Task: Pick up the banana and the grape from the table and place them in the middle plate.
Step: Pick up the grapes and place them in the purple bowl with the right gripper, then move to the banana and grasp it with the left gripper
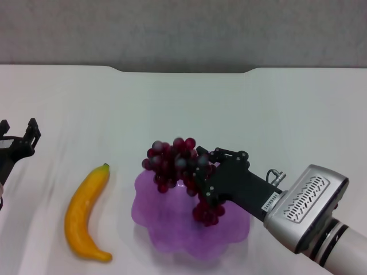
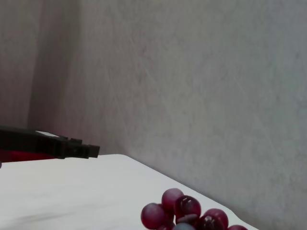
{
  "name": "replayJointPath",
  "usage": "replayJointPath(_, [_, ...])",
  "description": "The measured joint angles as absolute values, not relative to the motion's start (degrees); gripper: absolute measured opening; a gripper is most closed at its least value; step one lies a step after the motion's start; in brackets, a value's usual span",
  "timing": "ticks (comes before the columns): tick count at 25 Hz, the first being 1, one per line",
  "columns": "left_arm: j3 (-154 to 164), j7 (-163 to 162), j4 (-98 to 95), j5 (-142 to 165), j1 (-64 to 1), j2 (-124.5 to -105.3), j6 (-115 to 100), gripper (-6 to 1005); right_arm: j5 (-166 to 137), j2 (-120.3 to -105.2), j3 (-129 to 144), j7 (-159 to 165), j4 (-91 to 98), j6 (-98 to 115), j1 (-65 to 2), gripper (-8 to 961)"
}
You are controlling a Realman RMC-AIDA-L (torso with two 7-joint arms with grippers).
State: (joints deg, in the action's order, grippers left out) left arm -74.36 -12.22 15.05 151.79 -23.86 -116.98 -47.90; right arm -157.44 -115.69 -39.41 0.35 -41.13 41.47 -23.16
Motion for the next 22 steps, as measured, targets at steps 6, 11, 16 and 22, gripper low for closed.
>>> replayJointPath(6, [-74.35, -12.19, 15.06, 151.78, -23.91, -117.05, -47.9, 700, -157.48, -115.67, -39.21, 0.05, -40.59, 42.19, -23.27, 255])
replayJointPath(11, [-74.35, -12.2, 15.05, 151.78, -23.91, -117.07, -47.9, 701, -157.51, -115.67, -39.3, -0.15, -39.17, 44.09, -23.44, 489])
replayJointPath(16, [-74.36, -12.24, 15.02, 151.78, -23.91, -117.07, -47.9, 702, -155.68, -115.68, -42.82, -0.14, -33.19, 52.9, -23.41, 684])
replayJointPath(22, [-74.35, -12.27, 15.03, 151.78, -23.91, -117.09, -47.9, 704, -141.46, -115.42, -44.5, 0.2, -24.48, 60.32, -23.0, 757])
